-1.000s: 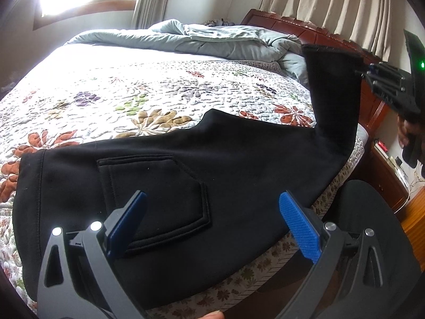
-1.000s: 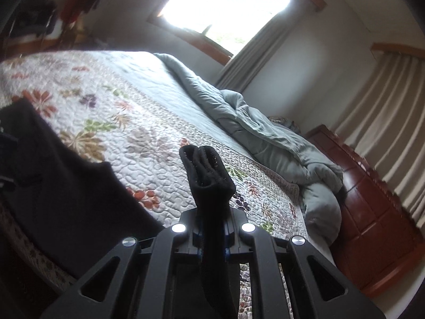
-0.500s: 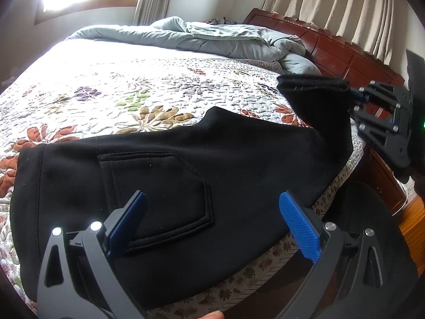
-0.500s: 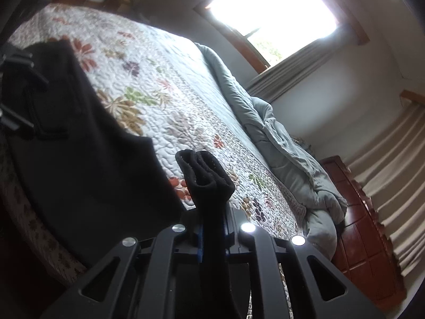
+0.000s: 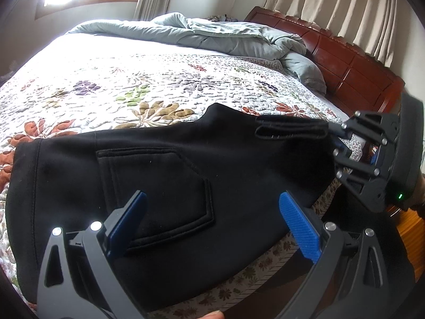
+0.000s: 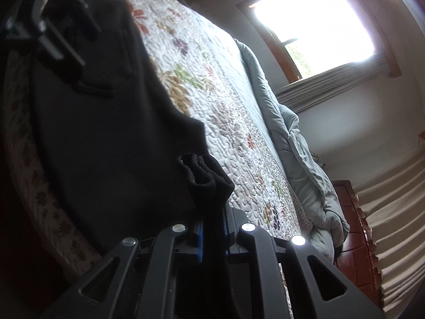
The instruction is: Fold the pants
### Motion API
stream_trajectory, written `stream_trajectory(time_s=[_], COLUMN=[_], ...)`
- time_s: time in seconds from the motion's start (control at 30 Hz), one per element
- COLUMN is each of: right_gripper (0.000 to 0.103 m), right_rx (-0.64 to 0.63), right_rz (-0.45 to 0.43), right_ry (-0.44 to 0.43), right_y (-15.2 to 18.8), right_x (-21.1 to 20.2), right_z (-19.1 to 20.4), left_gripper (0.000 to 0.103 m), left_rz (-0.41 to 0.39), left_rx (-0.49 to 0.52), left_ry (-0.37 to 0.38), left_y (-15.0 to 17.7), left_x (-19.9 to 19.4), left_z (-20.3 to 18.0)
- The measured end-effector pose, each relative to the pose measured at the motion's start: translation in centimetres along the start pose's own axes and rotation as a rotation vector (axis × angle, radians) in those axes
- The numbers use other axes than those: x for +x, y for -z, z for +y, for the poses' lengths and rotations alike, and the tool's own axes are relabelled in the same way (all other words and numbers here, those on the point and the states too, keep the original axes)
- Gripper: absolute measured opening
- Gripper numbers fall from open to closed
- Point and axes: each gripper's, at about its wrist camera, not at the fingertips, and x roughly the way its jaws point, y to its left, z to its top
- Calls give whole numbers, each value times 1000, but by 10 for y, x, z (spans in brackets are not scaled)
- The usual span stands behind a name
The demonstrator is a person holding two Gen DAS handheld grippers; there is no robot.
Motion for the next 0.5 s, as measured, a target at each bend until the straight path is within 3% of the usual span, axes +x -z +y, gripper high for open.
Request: stream_trajectory(time_s=[0.5], right_gripper=[11], right_rx=[-61], right_rz=[28], right_ry=[-61], right_y=[12], right_x=[8], right_z=[35], left_gripper=[99], left_rz=[16], left_rx=[-3], left_ry=[2], left_y=[0], left_x=[5], left_z=[3])
